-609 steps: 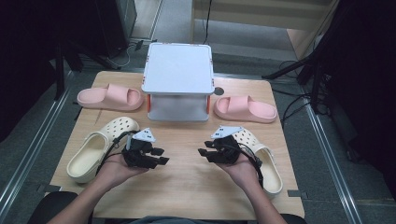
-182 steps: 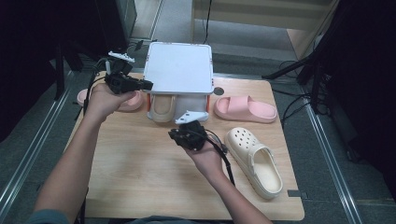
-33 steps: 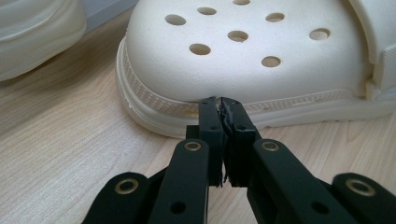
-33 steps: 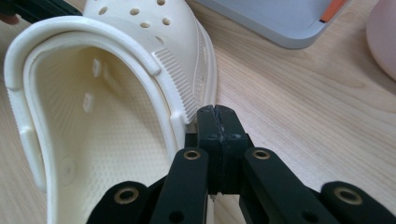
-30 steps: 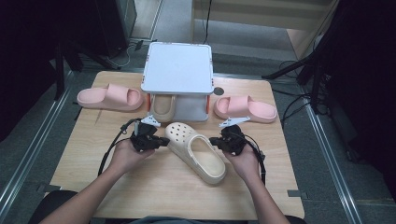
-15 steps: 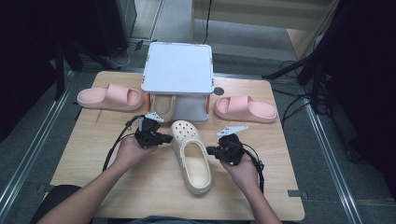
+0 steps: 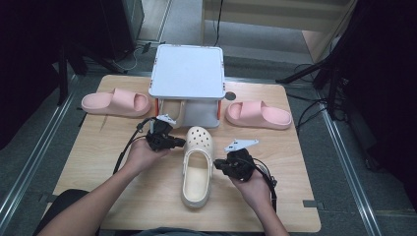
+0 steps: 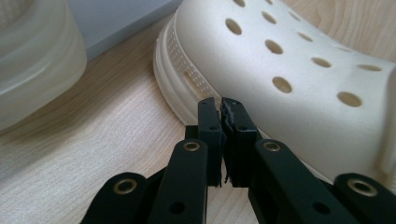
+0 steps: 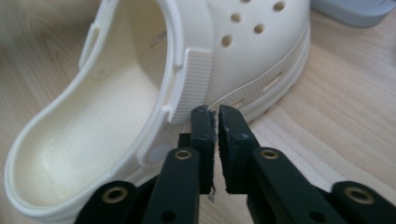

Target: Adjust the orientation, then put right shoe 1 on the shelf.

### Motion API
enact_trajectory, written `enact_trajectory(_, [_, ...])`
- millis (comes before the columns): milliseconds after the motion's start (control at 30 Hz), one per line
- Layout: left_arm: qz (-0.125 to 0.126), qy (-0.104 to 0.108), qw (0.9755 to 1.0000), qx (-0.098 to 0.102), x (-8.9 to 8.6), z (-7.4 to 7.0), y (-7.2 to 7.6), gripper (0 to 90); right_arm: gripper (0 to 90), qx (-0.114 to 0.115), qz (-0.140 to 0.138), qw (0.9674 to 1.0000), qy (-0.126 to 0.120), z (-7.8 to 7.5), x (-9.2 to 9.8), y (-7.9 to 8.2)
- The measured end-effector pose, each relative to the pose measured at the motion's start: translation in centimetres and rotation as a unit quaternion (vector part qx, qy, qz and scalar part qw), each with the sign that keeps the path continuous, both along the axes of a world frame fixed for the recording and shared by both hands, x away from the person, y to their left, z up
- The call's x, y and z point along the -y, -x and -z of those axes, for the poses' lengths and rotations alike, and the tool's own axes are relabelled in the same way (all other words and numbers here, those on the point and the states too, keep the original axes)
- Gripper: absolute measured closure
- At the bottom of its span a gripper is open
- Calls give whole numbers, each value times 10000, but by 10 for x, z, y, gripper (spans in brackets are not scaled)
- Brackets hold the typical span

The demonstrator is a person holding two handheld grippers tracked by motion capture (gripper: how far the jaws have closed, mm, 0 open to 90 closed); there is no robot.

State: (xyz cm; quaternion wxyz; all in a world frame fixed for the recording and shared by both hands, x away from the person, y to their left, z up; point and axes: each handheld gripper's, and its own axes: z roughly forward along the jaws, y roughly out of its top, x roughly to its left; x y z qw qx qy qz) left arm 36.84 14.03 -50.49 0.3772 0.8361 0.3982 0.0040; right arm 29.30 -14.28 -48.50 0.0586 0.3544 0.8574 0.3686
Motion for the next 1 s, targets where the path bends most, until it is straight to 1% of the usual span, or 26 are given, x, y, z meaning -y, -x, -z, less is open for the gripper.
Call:
enact_trajectory(67, [55,-39,9999,78,-3,-6,3,865,807,138,34,9997,-220,-7,4,1])
enact_trajectory(100, [38,-19,9999,133,-4,-10,4,865,785,193,54,9993,-302,-10,5,2])
enact_trajectory(167, [16,121,9998,135,-9,-16,6,864,720,294,31,9984,-472,-16,6,5])
enact_trajectory(200, [14,187,9998,78,-12,-24,6,849,665,408,33,9976,-566,-21,6,7])
enact_trajectory(233, [14,187,9998,78,-12,-24,6,844,665,408,33,9976,-566,-21,6,7])
enact_trajectory(267, [12,191,9997,147,-14,-28,6,844,654,434,25,9972,-609,-23,5,8])
enact_trajectory(300, [6,222,9996,147,-15,-31,7,838,653,446,-15,9968,-665,-24,3,9])
enact_trajectory(367, [-8,256,9996,114,-18,-36,7,824,627,494,-79,9966,-650,-24,-2,11])
enact_trajectory(400, [16,212,9997,105,-19,-39,7,818,606,507,-118,9967,-618,-24,-5,11])
enact_trajectory(433, [-22,238,9997,106,-20,-41,8,814,586,517,-139,9970,-566,-23,-9,12])
enact_trajectory(467, [-23,267,9996,94,-22,-43,8,807,575,512,-163,9972,-526,-22,-12,12])
enact_trajectory(500, [-15,247,9997,50,-23,-44,7,798,557,484,-181,9974,-501,-21,-14,12])
enact_trajectory(533, [16,129,9999,81,-25,-49,6,788,539,489,-181,9976,-458,-19,-18,11])
enact_trajectory(567, [21,138,9998,120,-26,-52,6,787,535,427,-170,9980,-430,-17,-20,11])
enact_trajectory(600, [21,138,9998,120,-26,-52,6,785,535,427,-170,9980,-430,-17,-20,11])
enact_trajectory(633, [0,172,9998,138,-28,-56,4,785,516,394,-165,9983,-402,-16,-22,10])
enact_trajectory(700, [-28,223,9996,146,-30,-61,2,784,513,430,-105,9986,-296,-13,-26,9])
enact_trajectory(767, [-39,268,9995,156,-33,-66,1,790,515,429,-45,9987,-275,-11,-27,6])
enact_trajectory(800, [-10,238,9996,158,-35,-70,0,800,516,364,-41,9990,-256,-8,-28,3])
enact_trajectory(900, [23,224,9996,160,-38,-75,-2,811,515,331,-3,9993,-177,-4,-30,0])
enact_trajectory(933, [7,214,9996,174,-39,-79,-4,817,517,353,29,9993,-137,-2,-32,-2])
enact_trajectory(967, [3,235,9995,209,-43,-86,-8,825,527,380,151,9991,-100,-1,-33,-4])
enact_trajectory(1000, [3,235,9995,209,-43,-86,-8,828,527,380,151,9991,-100,-1,-33,-4])
